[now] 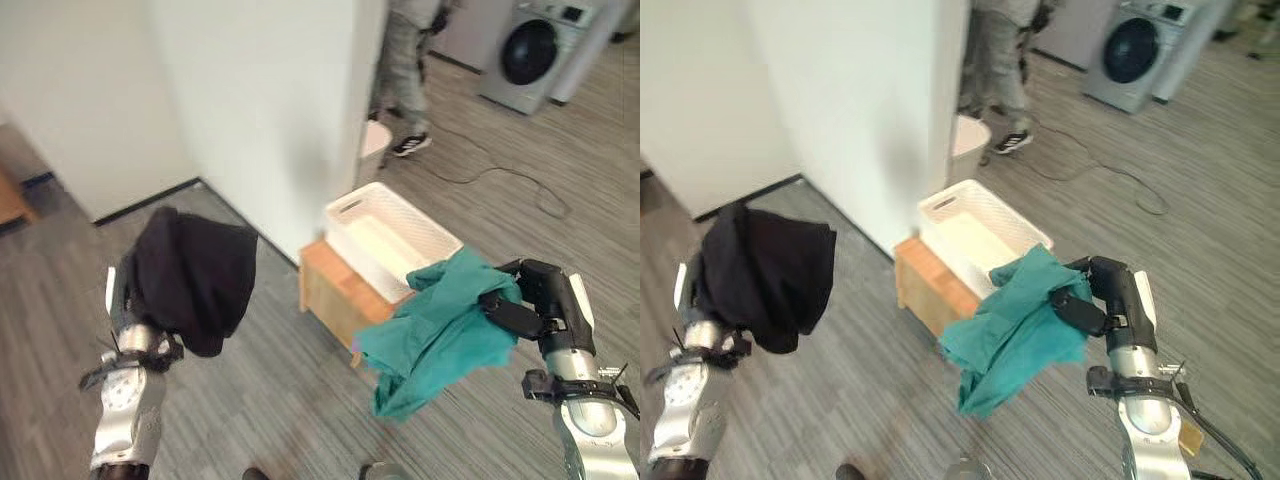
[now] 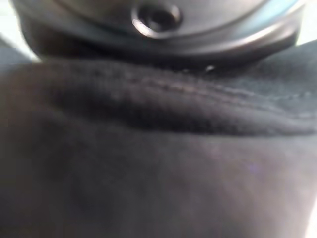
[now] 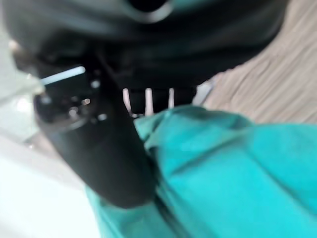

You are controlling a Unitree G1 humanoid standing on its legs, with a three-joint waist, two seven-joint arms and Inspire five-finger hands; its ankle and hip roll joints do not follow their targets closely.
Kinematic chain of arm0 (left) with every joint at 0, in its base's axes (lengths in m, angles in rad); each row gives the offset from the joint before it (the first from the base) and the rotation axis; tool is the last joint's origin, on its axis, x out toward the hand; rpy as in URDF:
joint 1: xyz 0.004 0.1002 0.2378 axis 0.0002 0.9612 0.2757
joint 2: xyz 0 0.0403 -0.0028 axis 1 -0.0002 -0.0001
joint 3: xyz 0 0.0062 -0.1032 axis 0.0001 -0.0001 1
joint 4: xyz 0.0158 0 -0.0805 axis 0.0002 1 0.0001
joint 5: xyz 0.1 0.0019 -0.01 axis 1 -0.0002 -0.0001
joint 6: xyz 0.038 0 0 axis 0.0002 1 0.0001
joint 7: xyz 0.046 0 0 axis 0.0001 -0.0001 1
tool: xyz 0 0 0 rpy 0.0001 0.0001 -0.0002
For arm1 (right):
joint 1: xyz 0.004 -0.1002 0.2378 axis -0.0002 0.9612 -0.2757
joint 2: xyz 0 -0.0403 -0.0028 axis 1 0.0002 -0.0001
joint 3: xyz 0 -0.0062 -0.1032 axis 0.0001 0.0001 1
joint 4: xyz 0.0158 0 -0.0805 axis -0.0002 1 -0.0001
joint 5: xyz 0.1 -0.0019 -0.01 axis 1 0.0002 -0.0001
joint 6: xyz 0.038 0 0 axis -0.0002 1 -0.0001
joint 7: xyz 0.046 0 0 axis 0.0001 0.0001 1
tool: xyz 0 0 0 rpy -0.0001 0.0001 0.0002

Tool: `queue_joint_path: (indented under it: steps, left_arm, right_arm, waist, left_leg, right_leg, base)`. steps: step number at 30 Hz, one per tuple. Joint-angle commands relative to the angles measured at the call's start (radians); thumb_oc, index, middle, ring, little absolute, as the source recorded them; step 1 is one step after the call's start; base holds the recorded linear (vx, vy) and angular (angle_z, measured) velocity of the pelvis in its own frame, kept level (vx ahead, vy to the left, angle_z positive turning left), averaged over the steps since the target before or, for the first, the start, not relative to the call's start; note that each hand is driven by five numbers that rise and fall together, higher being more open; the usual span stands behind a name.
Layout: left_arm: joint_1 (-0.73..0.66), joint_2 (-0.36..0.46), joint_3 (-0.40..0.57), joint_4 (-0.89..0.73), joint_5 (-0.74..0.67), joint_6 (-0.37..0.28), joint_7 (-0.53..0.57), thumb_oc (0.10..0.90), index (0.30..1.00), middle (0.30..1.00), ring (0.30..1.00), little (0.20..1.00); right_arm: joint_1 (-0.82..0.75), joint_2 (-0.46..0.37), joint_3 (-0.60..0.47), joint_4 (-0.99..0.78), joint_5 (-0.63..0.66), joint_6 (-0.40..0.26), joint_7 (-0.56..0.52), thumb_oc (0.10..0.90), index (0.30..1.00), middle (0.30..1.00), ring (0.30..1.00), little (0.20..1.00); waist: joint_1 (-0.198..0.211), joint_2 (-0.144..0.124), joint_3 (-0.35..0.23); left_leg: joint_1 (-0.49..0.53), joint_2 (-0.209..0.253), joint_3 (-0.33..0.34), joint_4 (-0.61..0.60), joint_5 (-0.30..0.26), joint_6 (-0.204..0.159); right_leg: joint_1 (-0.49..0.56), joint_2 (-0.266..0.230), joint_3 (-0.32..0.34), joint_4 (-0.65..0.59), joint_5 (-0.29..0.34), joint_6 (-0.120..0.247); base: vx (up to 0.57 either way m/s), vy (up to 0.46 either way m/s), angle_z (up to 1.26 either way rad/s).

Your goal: Pick up bed clothes into laundry basket.

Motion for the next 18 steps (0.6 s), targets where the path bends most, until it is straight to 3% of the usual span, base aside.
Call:
queue_joint_path:
  steps: [1, 3, 6, 8, 9, 11, 12, 14, 16, 17, 18]
  left_arm:
    - [-0.101, 0.031, -0.004, -0.118, -0.029, -0.121, -0.038, 0.4, 0.3, 0.3, 0.3, 0.3]
    - [-0.107, 0.027, -0.005, -0.105, -0.026, -0.122, -0.037, 0.4, 0.3, 0.3, 0.3, 0.3]
    - [-0.125, 0.033, -0.017, -0.103, -0.024, -0.123, -0.049, 0.4, 0.3, 0.3, 0.3, 0.3]
    - [-0.146, 0.03, -0.032, -0.097, -0.025, -0.125, -0.049, 0.4, 0.3, 0.3, 0.3, 0.3]
    - [-0.175, 0.03, -0.05, -0.085, -0.023, -0.126, -0.042, 0.4, 0.3, 0.3, 0.3, 0.3]
    - [-0.194, 0.031, -0.061, -0.078, -0.02, -0.129, -0.039, 0.4, 0.3, 0.3, 0.3, 0.3]
    - [-0.214, 0.034, -0.072, -0.073, -0.017, -0.137, -0.033, 0.4, 0.3, 0.3, 0.3, 0.3]
    - [-0.211, 0.029, -0.081, -0.065, -0.023, -0.141, -0.037, 0.4, 0.3, 0.3, 0.3, 0.3]
    - [-0.228, 0.026, -0.09, -0.055, -0.026, -0.144, -0.031, 0.4, 0.3, 0.3, 0.3, 0.3]
    - [-0.241, 0.029, -0.098, -0.056, -0.032, -0.145, -0.029, 0.4, 0.3, 0.3, 0.3, 0.3]
    - [-0.244, 0.029, -0.103, -0.059, -0.035, -0.146, -0.028, 0.4, 0.3, 0.3, 0.3, 0.3]
  right_arm:
    - [-0.158, -0.1, -0.046, -0.096, 0.029, -0.13, -0.037, 0.4, 0.3, 0.3, 0.3, 0.3]
    - [-0.157, -0.105, -0.043, -0.089, 0.054, -0.132, -0.026, 0.4, 0.3, 0.3, 0.3, 0.3]
    - [-0.135, -0.119, -0.06, -0.081, 0.054, -0.136, -0.021, 0.4, 0.3, 0.3, 0.3, 0.3]
    - [-0.136, -0.134, -0.064, -0.079, 0.054, -0.141, -0.026, 0.4, 0.3, 0.3, 0.3, 0.3]
    - [-0.132, -0.148, -0.075, -0.076, 0.053, -0.141, -0.034, 0.4, 0.3, 0.3, 0.3, 0.3]
    - [-0.134, -0.153, -0.078, -0.077, 0.051, -0.14, -0.04, 0.4, 0.3, 0.3, 0.3, 0.3]
    - [-0.158, -0.169, -0.07, -0.08, 0.044, -0.137, -0.049, 0.4, 0.3, 0.3, 0.3, 0.3]
    - [-0.184, -0.18, -0.055, -0.085, 0.039, -0.135, -0.055, 0.4, 0.3, 0.3, 0.3, 0.3]
    - [-0.202, -0.183, -0.045, -0.086, 0.032, -0.132, -0.059, 0.4, 0.3, 0.3, 0.3, 0.3]
    - [-0.215, -0.186, -0.042, -0.089, 0.028, -0.131, -0.06, 0.4, 0.3, 0.3, 0.3, 0.3]
    - [-0.239, -0.182, -0.029, -0.089, 0.019, -0.127, -0.069, 0.4, 0.3, 0.3, 0.3, 0.3]
  waist:
    - [0.02, -0.015, -0.019]
    - [0.02, -0.023, -0.014]
    - [0.007, -0.012, -0.027]
    - [-0.002, 0.012, -0.031]
    - [-0.015, 0.031, -0.026]
    - [-0.016, 0.039, -0.027]
    - [-0.016, 0.058, -0.037]
    - [-0.018, 0.078, -0.049]
    - [-0.017, 0.079, -0.056]
    - [-0.016, 0.08, -0.065]
    - [-0.009, 0.075, -0.066]
  left_leg:
    - [-0.079, -0.029, -0.296, 0.184, -0.032, -0.068]
    - [-0.102, -0.049, -0.391, 0.139, -0.054, -0.042]
    - [-0.1, -0.028, -0.403, 0.009, -0.046, -0.034]
    - [-0.077, -0.009, -0.411, -0.124, 0.001, -0.047]
    - [-0.085, 0.018, -0.375, -0.178, 0.045, -0.069]
    - [-0.085, 0.024, -0.363, -0.201, 0.06, -0.074]
    - [-0.085, 0.024, -0.362, -0.21, 0.062, -0.081]
    - [-0.098, 0.009, -0.353, -0.176, 0.033, -0.07]
    - [-0.112, -0.006, -0.353, -0.152, 0.024, -0.067]
    - [-0.11, -0.028, -0.35, -0.138, 0.001, -0.053]
    - [-0.091, -0.07, -0.341, -0.13, -0.038, -0.019]
  right_leg:
    - [0.068, 0.038, 0.148, -0.143, 0.072, 0.04]
    - [0.082, 0.036, 0.181, -0.152, 0.08, 0.039]
    - [0.09, 0.034, 0.194, -0.145, 0.063, 0.044]
    - [0.104, 0.043, 0.205, -0.141, 0.044, 0.049]
    - [0.119, 0.038, 0.199, -0.133, 0.026, 0.053]
    - [0.126, 0.034, 0.201, -0.13, 0.016, 0.056]
    - [0.146, 0.021, 0.215, -0.124, -0.005, 0.067]
    - [0.174, -0.017, 0.219, -0.108, -0.033, 0.085]
    - [0.181, -0.038, 0.221, -0.094, -0.033, 0.092]
    - [0.175, -0.064, 0.224, -0.057, -0.027, 0.104]
    - [0.125, -0.103, 0.232, 0.064, 0.008, 0.122]
  base:
    - [-0.06, -0.002, -1.55]
    - [0.04, 0.023, -1.24]
    - [0.12, 0.094, -0.2]
    - [0.19, 0.17, -0.17]
    - [0.17, 0.17, -0.2]
    - [0.22, 0.179, -0.08]
    - [0.35, 0.278, -0.03]
    - [0.29, 0.255, -0.07]
    - [0.22, 0.174, -0.16]
    - [0.33, 0.292, -0.18]
    - [0.3, 0.299, -0.25]
